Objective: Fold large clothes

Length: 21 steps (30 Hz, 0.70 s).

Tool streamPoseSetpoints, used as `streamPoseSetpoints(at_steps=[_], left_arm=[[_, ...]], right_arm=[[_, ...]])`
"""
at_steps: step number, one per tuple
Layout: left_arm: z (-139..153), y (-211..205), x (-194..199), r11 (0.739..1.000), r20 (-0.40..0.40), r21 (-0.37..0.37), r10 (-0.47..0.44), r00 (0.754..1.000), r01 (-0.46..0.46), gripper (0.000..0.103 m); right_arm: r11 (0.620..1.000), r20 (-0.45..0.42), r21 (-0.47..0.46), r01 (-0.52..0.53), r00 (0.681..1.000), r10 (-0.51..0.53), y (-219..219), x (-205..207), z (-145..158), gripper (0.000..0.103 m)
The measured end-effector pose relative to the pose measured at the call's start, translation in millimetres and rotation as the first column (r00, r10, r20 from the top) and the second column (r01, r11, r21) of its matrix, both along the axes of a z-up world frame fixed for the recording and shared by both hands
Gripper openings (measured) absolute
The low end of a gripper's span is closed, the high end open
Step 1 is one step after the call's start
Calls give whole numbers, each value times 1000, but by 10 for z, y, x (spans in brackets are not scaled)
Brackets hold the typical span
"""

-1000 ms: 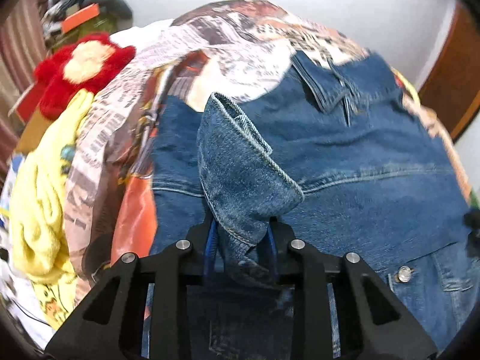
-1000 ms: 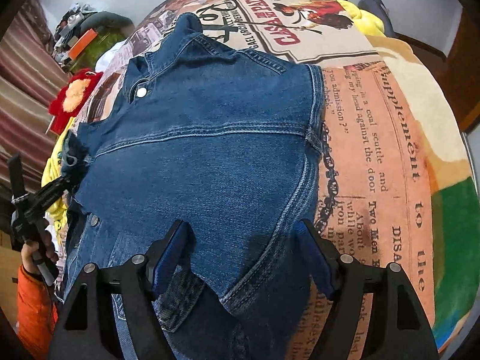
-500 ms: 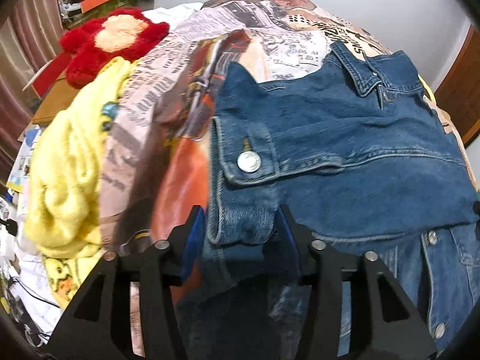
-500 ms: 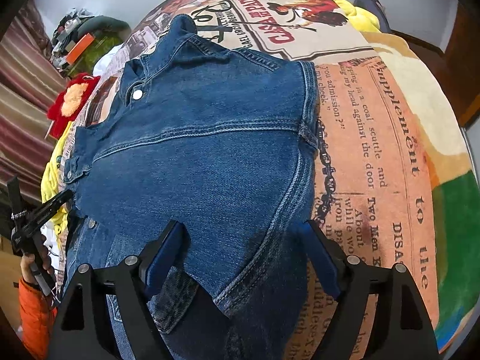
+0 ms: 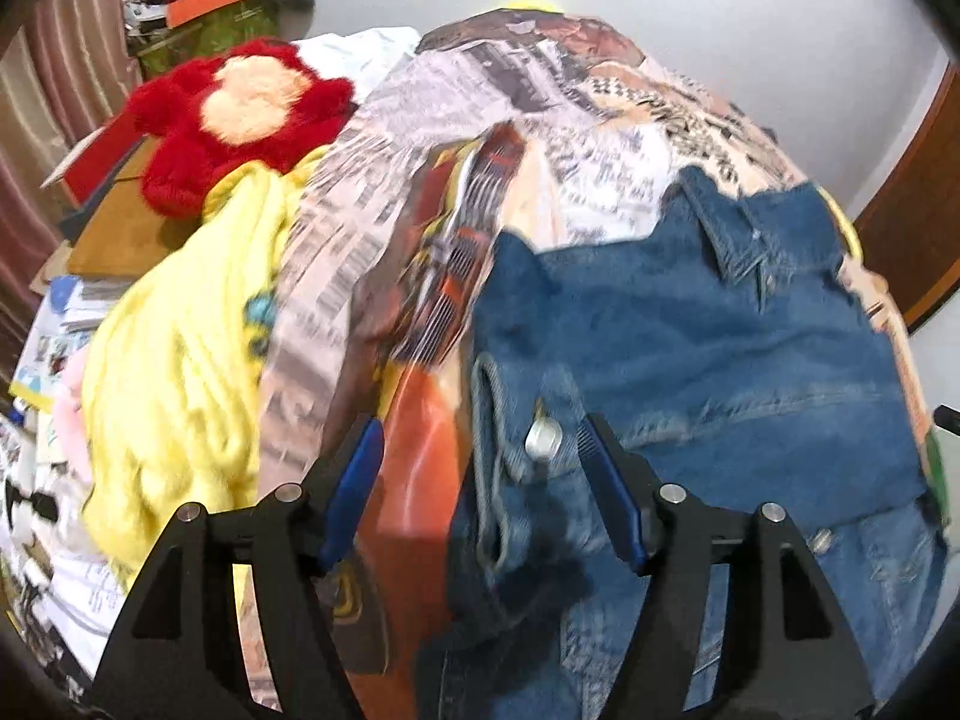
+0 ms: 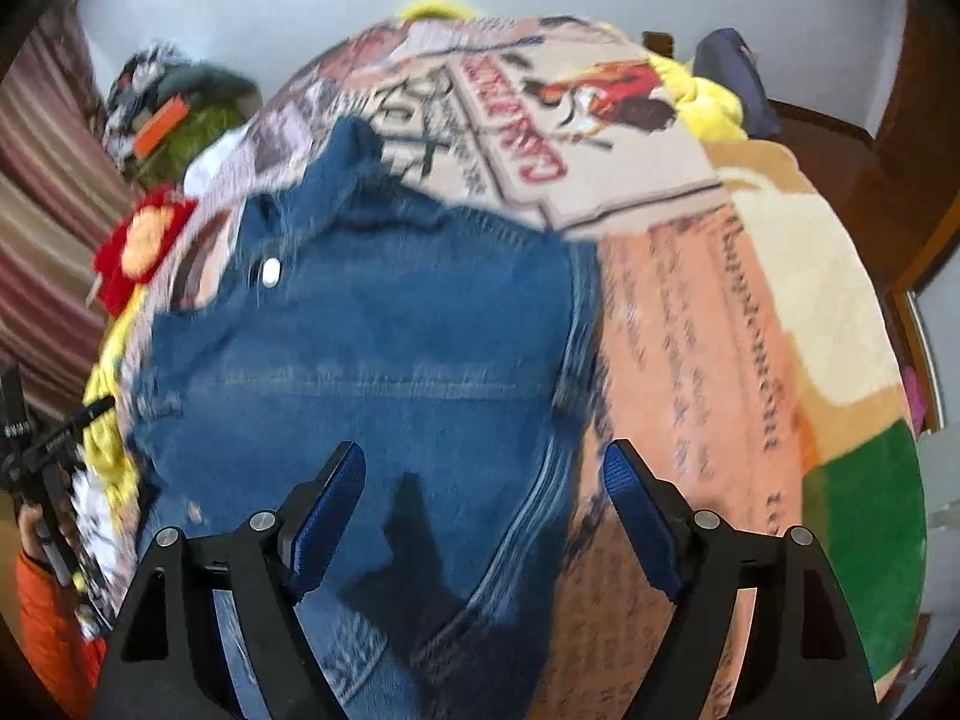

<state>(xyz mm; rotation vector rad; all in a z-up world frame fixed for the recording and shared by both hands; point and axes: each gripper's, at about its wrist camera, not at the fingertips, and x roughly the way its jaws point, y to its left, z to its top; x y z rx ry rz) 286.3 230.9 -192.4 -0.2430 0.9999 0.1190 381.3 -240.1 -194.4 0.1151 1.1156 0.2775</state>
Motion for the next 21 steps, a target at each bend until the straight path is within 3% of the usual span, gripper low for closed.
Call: streamPoseSetpoints(at_steps=[5,10,15,16,21], left_arm=[[-29,82,351,999,-11,-46,-18,1000,17,67],[-295,190,729,991,-64,-136,-12,998,3,67],[-502,189,967,986,-94,-165,-15,995,-1,67],[-523,181,992,987,-97,-162,-17,995,1,66],[-605,125,1134,994,-109,-112,-16,994,4,35]], right_arm=[[998,0,33,58,998,-58,-144,306,19,80],[993,-59,74,88,995,-84,-227,607,-195,80],[993,-105,70,98,990,-91,-225,833,-451,78],[993,-106,73,97,990,-89,-218,872,-491,73],[993,-109,83,88,991,-79,-154,1017,-655,47]])
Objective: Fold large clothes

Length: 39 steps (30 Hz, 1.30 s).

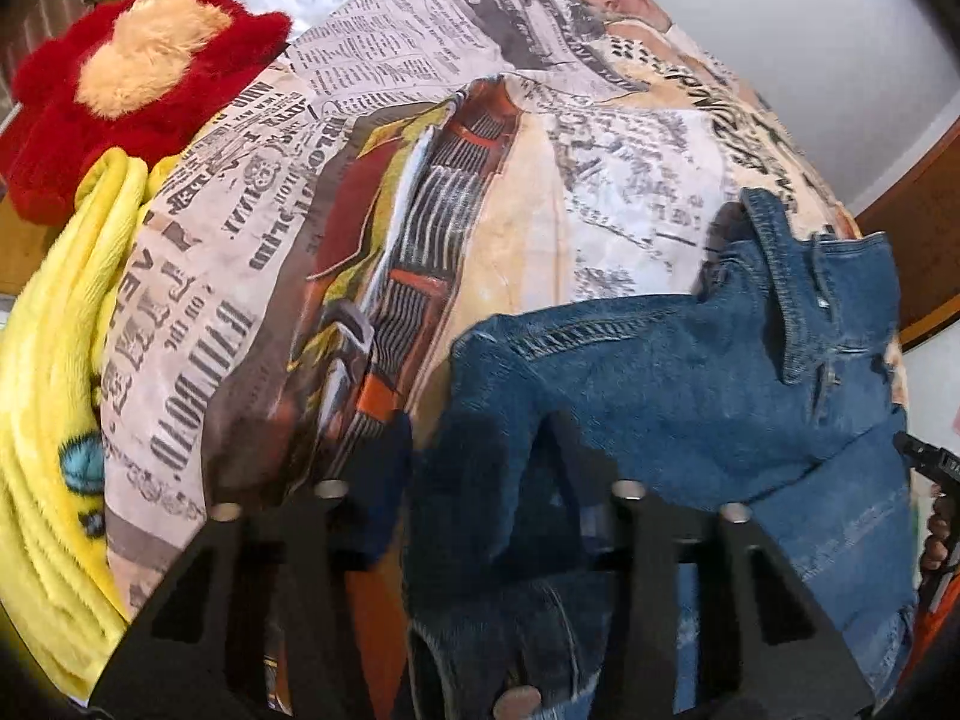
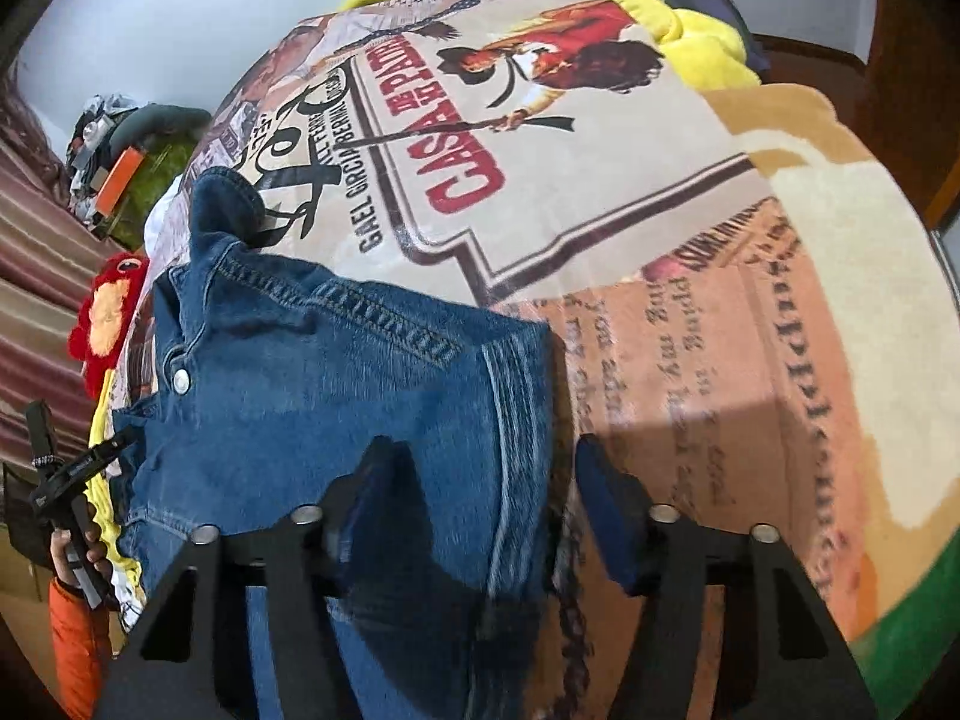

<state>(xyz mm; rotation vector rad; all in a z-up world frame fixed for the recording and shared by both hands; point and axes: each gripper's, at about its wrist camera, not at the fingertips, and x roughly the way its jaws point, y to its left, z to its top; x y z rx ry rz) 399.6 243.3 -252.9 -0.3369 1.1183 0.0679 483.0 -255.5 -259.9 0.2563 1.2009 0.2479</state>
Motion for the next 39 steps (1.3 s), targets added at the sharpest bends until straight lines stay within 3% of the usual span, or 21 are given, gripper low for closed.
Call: streamPoseSetpoints(at_steps=[2,5,10,16,21,26,34,37,39], left_arm=[[-9,-20,27,1000,1,6,-9,1000,9,16],[105,-125,2,998,38,49,-31,999,30,9],[446,-309,-86,991,108,116,-73,992,60,8],[1043,-399,-265,985,250,162,-96,964,56,8],[1166,-315,-149,982,275,188,-74,959,22,8],[921,-145,49,979,219,204,-22,975,-24,8],[447,94,307,986,130,162,29,991,-50,9],[302,64,375,980,97,191,29,995,-47,10],[220,61,402,980,80,191,37,996,-52,10]], right_arm=[[1000,9,-12,-11,1000,11,54,49,-13,28],[996,60,-69,-49,997,53,174,72,88,13],[992,166,-101,-69,983,85,288,152,465,11],[978,281,-168,-123,945,167,588,326,995,11],[964,336,-221,-146,917,216,834,529,1225,11],[958,310,-258,-123,929,203,868,738,994,11],[929,205,-348,-124,957,205,711,937,283,12],[930,187,-346,-122,963,196,686,954,172,17],[928,191,-356,-107,964,184,669,950,143,25]])
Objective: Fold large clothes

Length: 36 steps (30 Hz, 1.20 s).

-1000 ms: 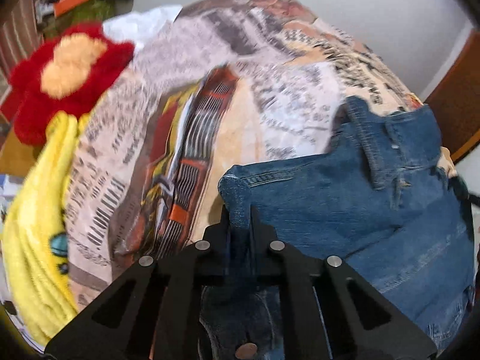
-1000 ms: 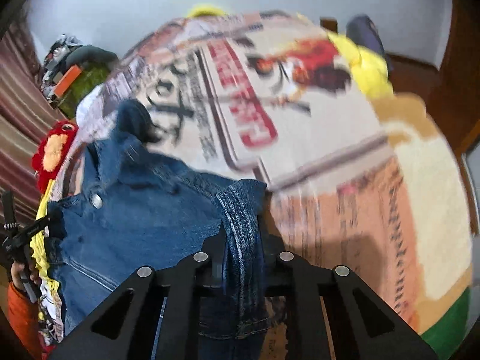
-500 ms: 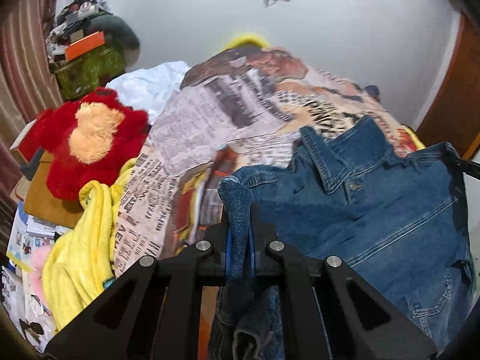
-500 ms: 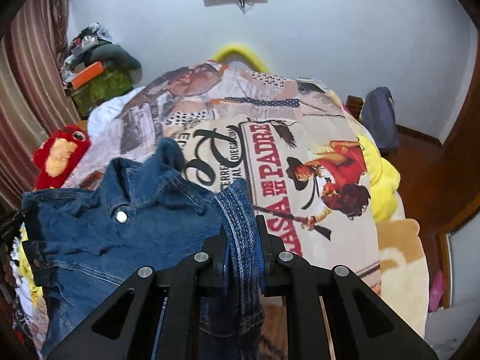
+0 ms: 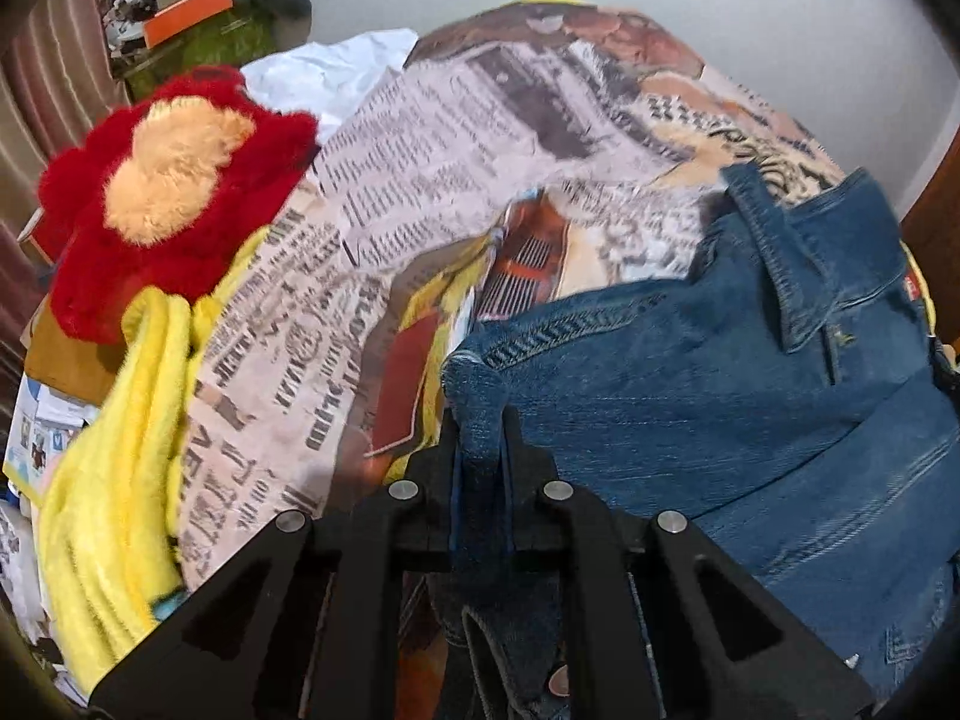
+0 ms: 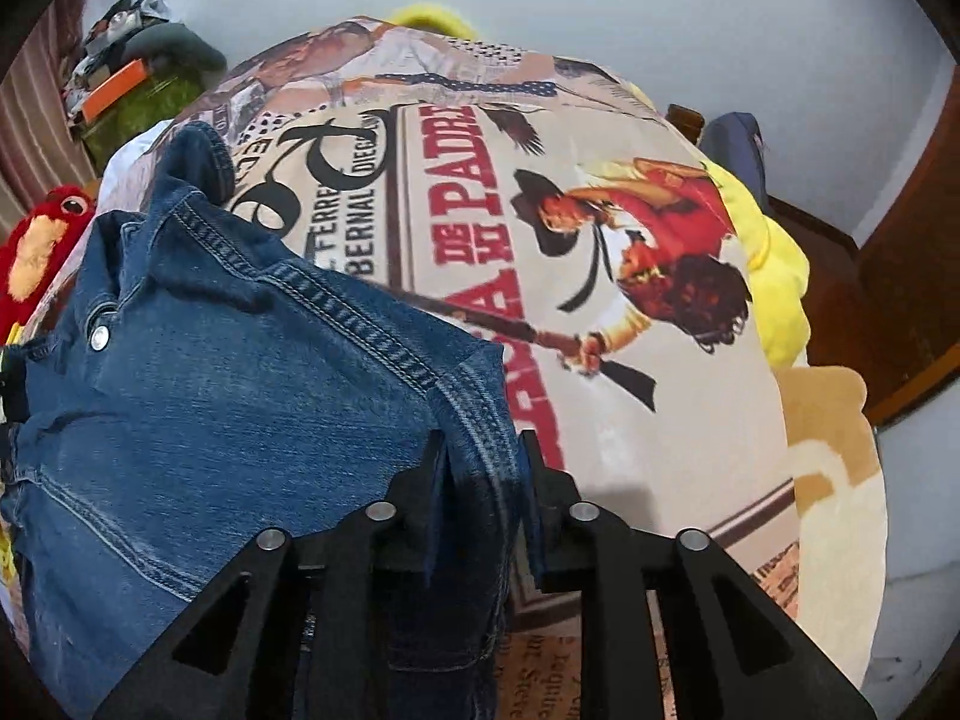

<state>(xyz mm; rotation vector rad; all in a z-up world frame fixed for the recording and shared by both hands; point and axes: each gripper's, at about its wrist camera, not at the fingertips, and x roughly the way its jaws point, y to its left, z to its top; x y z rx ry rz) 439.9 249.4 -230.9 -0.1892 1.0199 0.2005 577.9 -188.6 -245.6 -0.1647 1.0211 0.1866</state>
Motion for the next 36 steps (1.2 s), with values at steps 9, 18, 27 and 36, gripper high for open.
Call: streamPoseSetpoints(at_steps=[9,18,27,36], left_arm=[[21,-94,-58,999,-22,47,-9,1000,10,11],[542,-323,-489,995,50,79,-60,997,56,12],[1190,-689,-1209,987,174,86,-146,974,133,33],[1301,-954,-1954,981,210,83,-189,959,176,84]], right_arm=[[998,25,-2,61,998,-61,-255,-186,114,79],[998,77,63,-8,997,3,-225,-789,709,79],[991,204,59,-117,974,102,-42,-1693,1276,79],[980,163,156,-124,982,98,-108,-2491,1257,79]])
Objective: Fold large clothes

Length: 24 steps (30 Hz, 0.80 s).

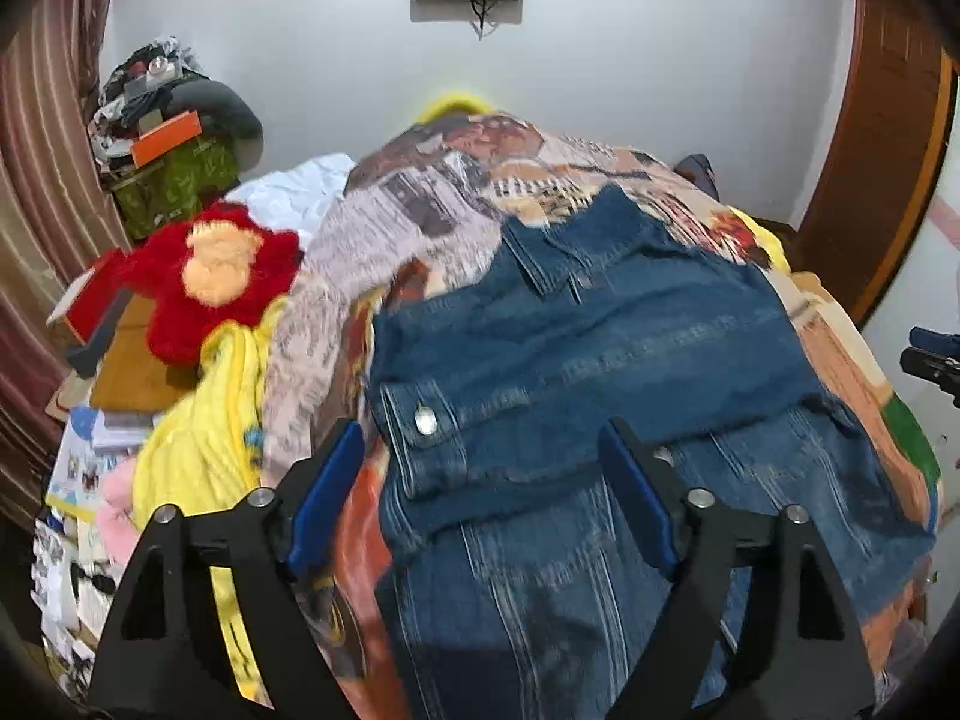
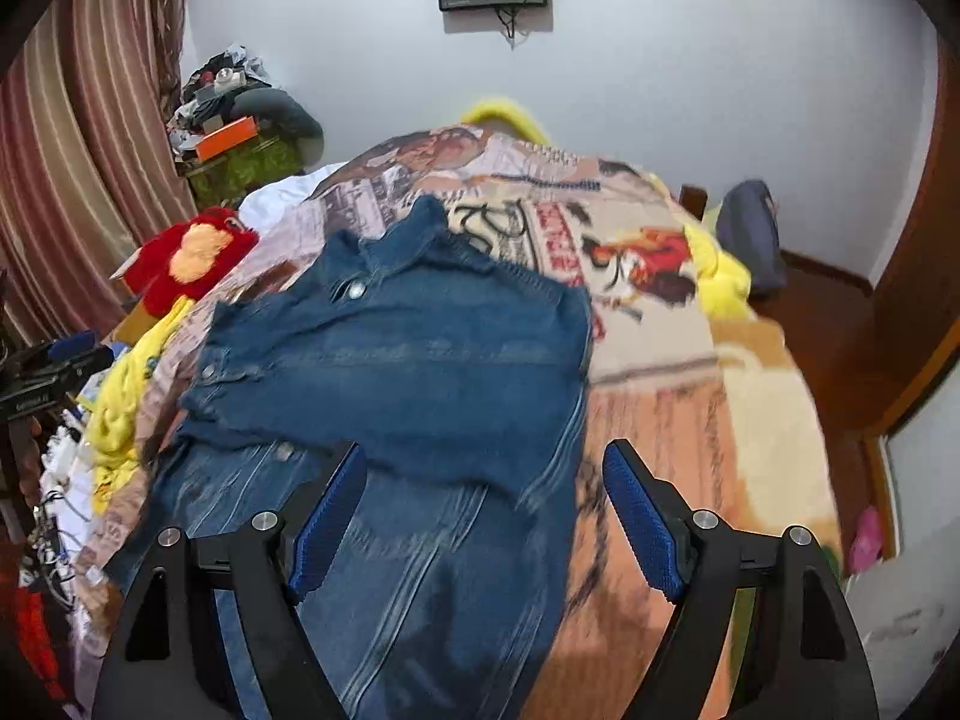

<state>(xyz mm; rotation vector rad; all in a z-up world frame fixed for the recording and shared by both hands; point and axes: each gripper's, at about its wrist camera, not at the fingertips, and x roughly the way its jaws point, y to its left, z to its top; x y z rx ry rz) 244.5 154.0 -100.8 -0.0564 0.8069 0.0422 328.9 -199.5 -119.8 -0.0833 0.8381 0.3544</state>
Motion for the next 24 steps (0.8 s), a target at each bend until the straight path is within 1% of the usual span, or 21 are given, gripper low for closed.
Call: streamPoseSetpoints(at_steps=[1,4,7,14,17,21,24], left_arm=[[-49,1,-79,1000,-11,-20,4,1000,-5,85],[-229,33,-277,998,-54,-61,25,998,-28,85],[-419,67,-438,996,-102,-66,54,993,-61,85],[-911,250,-806,984,-232,-113,109,967,-138,85],[-1085,296,-933,972,-278,-161,123,953,-172,85],[-1298,304,-1062,948,-328,-238,127,936,-212,85],[-1419,264,-1127,932,-358,-284,115,927,-225,85]], right_arm=[[1000,-16,8,1,1000,-1,-18,-86,-42,79],[1000,-51,12,14,999,-14,-77,-275,-155,79],[999,-86,3,34,996,-33,-163,-486,-305,79],[996,-179,18,90,980,-85,-368,-835,-617,79],[992,-215,47,114,971,-101,-438,-918,-701,79],[986,-268,104,131,958,-99,-489,-1014,-797,79],[984,-286,127,122,955,-81,-469,-1089,-857,74]])
